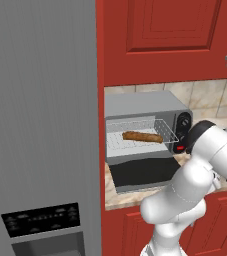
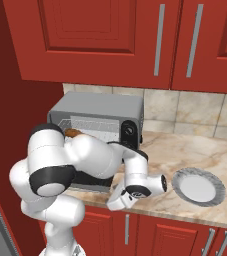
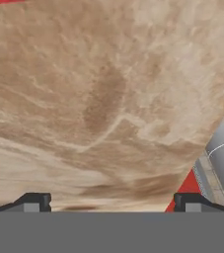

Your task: Pull the toaster oven rack outwards. Pick up the baguette from the plate and place it on the toaster oven rack. Close the toaster oven door fully and set the temperature to the lowest setting.

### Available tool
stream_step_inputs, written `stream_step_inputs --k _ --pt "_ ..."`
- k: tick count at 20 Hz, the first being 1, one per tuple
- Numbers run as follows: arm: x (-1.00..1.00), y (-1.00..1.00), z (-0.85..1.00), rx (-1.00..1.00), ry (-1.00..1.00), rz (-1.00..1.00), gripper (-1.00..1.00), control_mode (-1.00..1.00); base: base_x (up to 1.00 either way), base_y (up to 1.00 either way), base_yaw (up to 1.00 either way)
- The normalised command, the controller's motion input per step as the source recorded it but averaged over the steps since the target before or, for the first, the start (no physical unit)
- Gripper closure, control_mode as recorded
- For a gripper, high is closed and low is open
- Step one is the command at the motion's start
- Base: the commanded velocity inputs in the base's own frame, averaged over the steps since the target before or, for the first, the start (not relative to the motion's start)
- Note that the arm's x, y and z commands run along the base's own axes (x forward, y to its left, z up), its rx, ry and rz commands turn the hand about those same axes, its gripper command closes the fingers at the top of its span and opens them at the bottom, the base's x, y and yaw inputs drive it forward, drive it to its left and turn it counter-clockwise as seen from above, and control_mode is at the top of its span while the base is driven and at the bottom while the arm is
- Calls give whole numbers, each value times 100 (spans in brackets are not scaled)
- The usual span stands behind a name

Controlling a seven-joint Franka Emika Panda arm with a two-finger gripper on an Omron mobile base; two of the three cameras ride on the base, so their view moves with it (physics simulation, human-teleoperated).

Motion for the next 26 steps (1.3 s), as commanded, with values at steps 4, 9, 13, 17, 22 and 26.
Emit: stream_step_inputs --k 4,9,13,17,22,26 --pt "10 18 0 2 0 -3 -100 -100 0 0 0" --pt "9 19 0 3 0 -3 -100 -100 0 0 0" --pt "0 13 3 6 -4 -4 -100 -100 0 0 0" --pt "0 4 10 10 -7 -4 -100 -100 0 0 0" --pt "2 0 24 13 -8 -4 -100 -100 0 0 0" --pt "6 0 39 13 -7 -3 -100 -100 0 0 0"
